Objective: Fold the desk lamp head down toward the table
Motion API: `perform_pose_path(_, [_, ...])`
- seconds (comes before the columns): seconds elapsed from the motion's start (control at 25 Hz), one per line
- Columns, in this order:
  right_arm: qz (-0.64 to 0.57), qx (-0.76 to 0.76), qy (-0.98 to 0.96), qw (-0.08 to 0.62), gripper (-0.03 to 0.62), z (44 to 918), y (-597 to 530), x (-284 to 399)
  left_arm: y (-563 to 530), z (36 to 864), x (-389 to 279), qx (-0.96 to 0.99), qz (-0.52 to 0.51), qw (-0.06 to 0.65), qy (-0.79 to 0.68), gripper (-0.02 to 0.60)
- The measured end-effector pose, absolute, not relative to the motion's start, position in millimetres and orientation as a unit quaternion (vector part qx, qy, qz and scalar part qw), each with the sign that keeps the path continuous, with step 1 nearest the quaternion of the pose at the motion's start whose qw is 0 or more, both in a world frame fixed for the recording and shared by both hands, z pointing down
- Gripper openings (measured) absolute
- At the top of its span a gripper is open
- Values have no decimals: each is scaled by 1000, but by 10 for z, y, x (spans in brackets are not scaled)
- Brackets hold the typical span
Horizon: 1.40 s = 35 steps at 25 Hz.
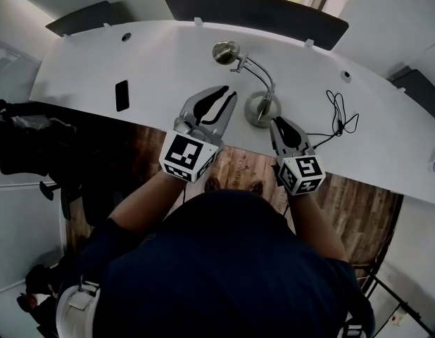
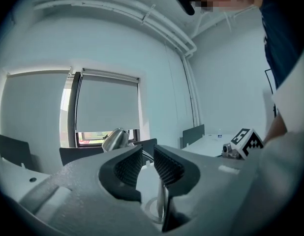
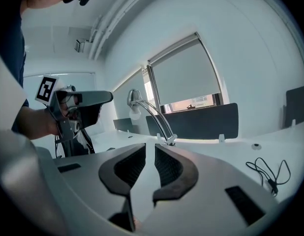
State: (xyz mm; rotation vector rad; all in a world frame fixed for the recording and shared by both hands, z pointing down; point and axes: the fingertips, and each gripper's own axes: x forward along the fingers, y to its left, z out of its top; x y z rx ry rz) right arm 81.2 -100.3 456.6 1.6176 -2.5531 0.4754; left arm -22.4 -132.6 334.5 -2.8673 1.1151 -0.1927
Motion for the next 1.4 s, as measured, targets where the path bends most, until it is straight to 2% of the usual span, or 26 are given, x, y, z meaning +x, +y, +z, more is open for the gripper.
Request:
perform_pose_path(0.16, [163, 532, -828, 62, 92, 4768, -1198, 871, -1438, 3356, -182, -923, -88, 62, 370, 75])
perform_pose_path(0.56, [129, 536, -829, 98, 143, 5129, -1612, 946, -1725, 3454, -45, -898, -153, 124, 393, 120])
perform_pose_path(1.2, [84, 528, -834, 140, 147, 5460, -2022, 876, -1911, 3604, 66, -871, -216, 183, 402, 123])
perform_pose_path(1.4, [83, 532, -831, 139, 126, 5478, -2061, 848, -1931, 3635, 67, -861, -226, 196, 411, 105])
